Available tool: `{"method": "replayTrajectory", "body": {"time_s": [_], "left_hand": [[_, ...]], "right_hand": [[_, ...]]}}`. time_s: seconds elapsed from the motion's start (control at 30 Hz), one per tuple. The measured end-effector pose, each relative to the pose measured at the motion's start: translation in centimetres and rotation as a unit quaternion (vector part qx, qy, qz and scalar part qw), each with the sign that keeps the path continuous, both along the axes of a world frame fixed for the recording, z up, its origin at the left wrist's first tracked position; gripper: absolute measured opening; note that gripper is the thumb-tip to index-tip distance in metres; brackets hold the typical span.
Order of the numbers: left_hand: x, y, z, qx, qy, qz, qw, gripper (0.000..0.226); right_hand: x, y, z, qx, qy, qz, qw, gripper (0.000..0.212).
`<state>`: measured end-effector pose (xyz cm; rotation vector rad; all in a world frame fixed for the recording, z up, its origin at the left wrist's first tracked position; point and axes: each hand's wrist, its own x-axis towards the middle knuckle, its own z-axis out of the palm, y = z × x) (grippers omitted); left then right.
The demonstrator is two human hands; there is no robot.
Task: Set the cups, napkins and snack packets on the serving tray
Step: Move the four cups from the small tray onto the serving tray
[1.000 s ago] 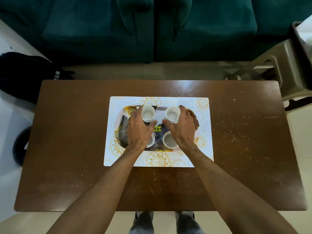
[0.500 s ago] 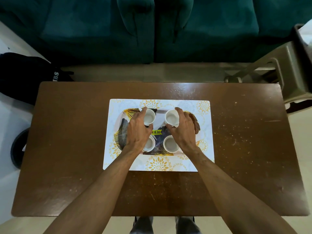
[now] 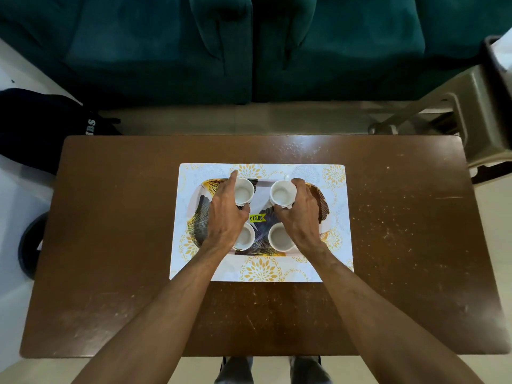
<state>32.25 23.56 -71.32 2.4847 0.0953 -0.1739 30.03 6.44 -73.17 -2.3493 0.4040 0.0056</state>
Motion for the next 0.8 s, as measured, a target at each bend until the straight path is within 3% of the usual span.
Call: {"method": "replayTrajectory", "body": {"time_s": [0.17,0.3,0.5,0.67,0.8], "left_hand": [[0.3,-0.6,0.5,-0.026,0.035,0.075,0.996,0.091],[0.4,-0.8,0.0,0.001,0.024,0.108,0.994,0.076],[0.4,-0.6,-0.6,0.005,-0.004,0.091,0.996,0.071],[0.4,0.0,-0.8,-0.004,-0.019,0.060,0.998,0.056],[0.3,0.3,-1.0,-0.015,-0.023,0.056,0.998,0.058]], "right_hand": [[0.1,-0.1,0.0,0.027,0.024,-0.017,0.999,0.075],[0.3,0.0,0.0,0.016,0.011,-0.022,1.000,0.064],[0.3,0.1,0.0,0.002,-0.002,-0.021,1.000,0.052],[0.4,0.2,0.1,0.009,-0.013,-0.011,1.000,0.047],[0.3,0.2,0.2,0.010,-0.016,-0.011,1.000,0.047]]}}
